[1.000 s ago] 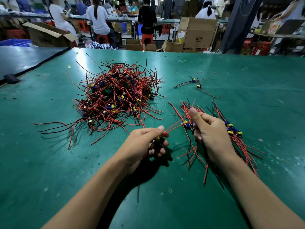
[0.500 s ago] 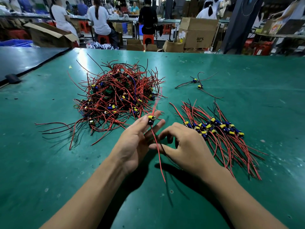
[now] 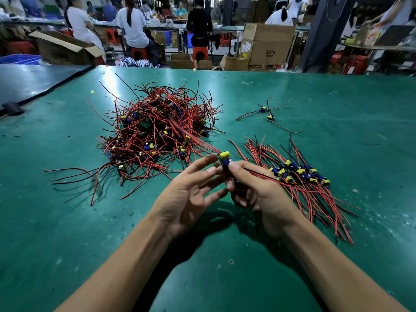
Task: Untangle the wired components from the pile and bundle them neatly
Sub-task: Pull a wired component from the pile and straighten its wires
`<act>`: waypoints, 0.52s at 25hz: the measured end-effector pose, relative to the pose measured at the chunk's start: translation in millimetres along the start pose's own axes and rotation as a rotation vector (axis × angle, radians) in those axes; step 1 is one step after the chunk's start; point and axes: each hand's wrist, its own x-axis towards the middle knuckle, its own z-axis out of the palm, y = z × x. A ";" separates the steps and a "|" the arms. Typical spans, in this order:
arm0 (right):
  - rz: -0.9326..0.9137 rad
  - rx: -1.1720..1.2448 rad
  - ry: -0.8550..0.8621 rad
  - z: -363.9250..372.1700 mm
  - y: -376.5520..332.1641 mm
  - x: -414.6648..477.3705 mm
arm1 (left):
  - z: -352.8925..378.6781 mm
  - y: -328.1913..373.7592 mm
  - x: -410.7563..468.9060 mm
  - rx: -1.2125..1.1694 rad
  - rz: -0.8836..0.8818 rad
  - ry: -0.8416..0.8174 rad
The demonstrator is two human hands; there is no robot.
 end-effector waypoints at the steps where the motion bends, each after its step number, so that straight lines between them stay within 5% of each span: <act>1: 0.023 0.015 -0.036 -1.4 -2.3 -0.9 | 0.0 2.3 -1.0 -0.013 -0.012 -0.008; 7: 0.152 -0.100 -0.227 -5.3 -10.2 -10.5 | 11.1 5.4 -7.7 0.074 -0.174 0.007; 13: 0.217 -0.085 -0.132 -11.7 -7.7 -4.8 | 12.7 9.9 -13.2 0.175 -0.152 -0.009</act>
